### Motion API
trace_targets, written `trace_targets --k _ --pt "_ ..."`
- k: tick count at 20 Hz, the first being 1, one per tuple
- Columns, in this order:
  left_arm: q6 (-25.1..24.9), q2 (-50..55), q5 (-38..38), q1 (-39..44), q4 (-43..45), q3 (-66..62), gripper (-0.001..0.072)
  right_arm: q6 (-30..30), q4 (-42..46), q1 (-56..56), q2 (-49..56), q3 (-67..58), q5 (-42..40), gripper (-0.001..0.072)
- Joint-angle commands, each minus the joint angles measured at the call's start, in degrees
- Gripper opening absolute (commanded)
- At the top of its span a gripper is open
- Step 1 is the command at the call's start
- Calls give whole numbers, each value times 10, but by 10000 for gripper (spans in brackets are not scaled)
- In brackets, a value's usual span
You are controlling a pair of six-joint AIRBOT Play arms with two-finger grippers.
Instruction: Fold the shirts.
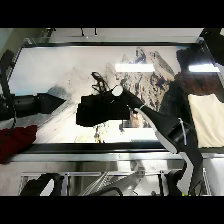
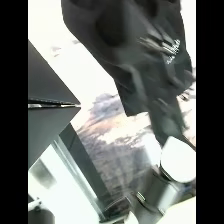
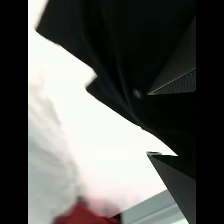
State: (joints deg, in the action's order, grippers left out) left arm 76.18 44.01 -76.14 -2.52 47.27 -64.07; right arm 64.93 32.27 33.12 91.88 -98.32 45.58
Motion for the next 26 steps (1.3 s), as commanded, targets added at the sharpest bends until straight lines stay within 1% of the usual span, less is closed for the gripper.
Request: trace_targets --k 1,2,3,4,5,7,8,12,16,19,20,21,22,24,25,26 --pt "-4 -58 13 -40 -5 76 17 25 17 -94 -49 0 100 416" --pt "-4 -69 13 -49 -5 90 17 47 43 -135 -62 0 141 417" --pt "-5 -79 12 -58 -5 101 17 69 73 -171 -70 0 177 446" --pt "-10 -87 12 -64 -5 108 18 95 105 -204 -72 0 214 552" --pt "-12 -96 13 -69 -5 115 17 119 136 -231 -72 4 244 605" --pt "-13 -111 19 -72 -5 126 17 130 171 -260 -71 34 264 604" --pt "-13 -117 29 -71 -6 131 18 129 172 -268 -71 55 261 605" --pt "-13 -124 55 -70 -8 139 18 129 165 -266 -53 118 215 604" --pt "-13 -106 49 -70 -9 139 18 99 121 -258 -12 120 212 603" --pt "-13 -80 39 -70 -12 139 17 61 58 -252 5 120 212 600" --pt "-13 -73 36 -70 -21 139 17 47 37 -250 6 120 208 588" --pt "-14 -65 36 -70 -34 139 17 37 22 -250 6 120 204 504" --pt "-20 -59 36 -70 -52 139 17 33 14 -250 6 120 204 365" --pt "-34 -49 37 -70 -86 139 18 11 -14 -252 5 118 224 117" --pt "-40 -46 36 -70 -99 139 17 -5 -38 -255 0 116 244 40" --pt "-42 -44 36 -70 -104 139 17 -18 -66 -260 -10 116 261 23"
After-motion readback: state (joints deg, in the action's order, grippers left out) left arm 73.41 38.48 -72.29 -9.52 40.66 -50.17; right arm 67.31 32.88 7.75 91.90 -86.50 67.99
